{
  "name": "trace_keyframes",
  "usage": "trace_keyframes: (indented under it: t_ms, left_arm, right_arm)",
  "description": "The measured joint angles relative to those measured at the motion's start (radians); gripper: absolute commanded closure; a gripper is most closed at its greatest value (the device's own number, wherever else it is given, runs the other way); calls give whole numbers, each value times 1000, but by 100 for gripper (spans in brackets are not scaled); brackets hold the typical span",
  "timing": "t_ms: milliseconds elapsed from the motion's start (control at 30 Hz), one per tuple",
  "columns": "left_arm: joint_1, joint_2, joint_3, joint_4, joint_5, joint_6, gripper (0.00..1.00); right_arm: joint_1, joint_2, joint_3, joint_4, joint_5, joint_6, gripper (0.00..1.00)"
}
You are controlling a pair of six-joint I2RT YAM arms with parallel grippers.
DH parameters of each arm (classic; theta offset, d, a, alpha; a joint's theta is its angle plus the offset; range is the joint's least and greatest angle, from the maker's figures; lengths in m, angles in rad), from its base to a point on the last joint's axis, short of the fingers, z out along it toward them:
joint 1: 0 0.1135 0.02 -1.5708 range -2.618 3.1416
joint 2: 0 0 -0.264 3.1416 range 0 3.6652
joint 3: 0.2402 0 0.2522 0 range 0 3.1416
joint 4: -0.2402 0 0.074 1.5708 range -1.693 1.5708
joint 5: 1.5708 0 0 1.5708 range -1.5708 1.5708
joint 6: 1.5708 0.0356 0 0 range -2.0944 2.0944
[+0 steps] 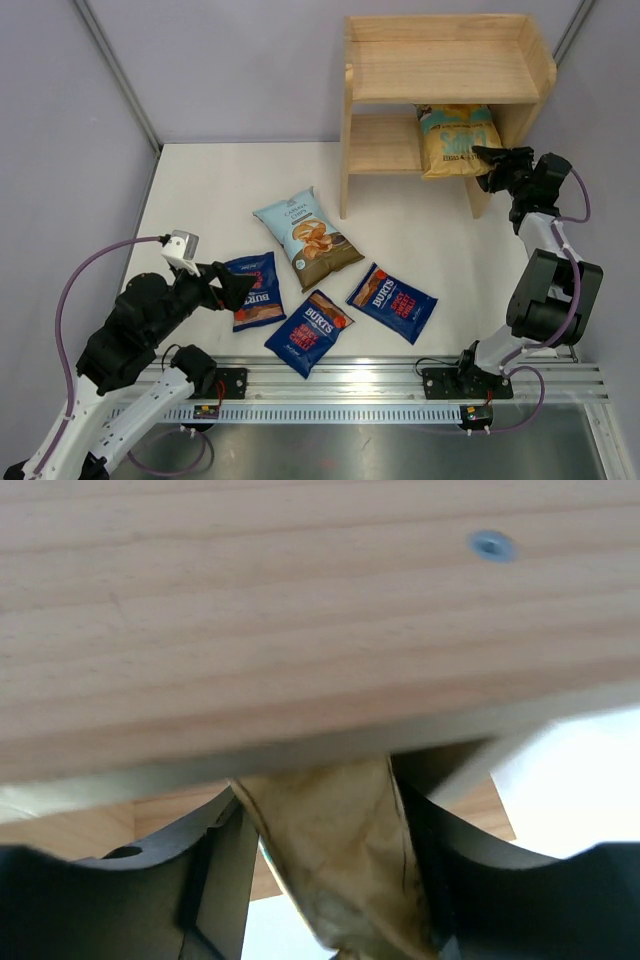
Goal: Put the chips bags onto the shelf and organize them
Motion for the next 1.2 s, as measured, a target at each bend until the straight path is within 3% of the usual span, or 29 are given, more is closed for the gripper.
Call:
trace_keyframes:
  t_ms: [167, 467, 867, 967, 1067, 1200]
  left_arm:
    - [0, 0, 0, 0, 0, 0, 1]
    - [0, -2, -12, 2, 4, 0, 1]
    - [0, -25, -16, 6, 2, 0, 1]
    - [0, -25, -16, 6, -3, -1, 1]
    - [0, -24, -16, 5, -22, -7, 1]
    - [0, 6, -13, -9, -71, -34, 1]
  right_arm:
    - [-4, -60, -64, -13, 13, 0, 47]
    - [-5, -148, -156, -11, 53, 37, 74]
    - [-3, -84, -65, -31, 85, 99, 78]
    - [-2, -59, -39, -36, 83, 109, 71]
    - [-2, -40, -20, -43, 90, 119, 55]
    - [-3, -43, -18, -57, 109, 112, 22]
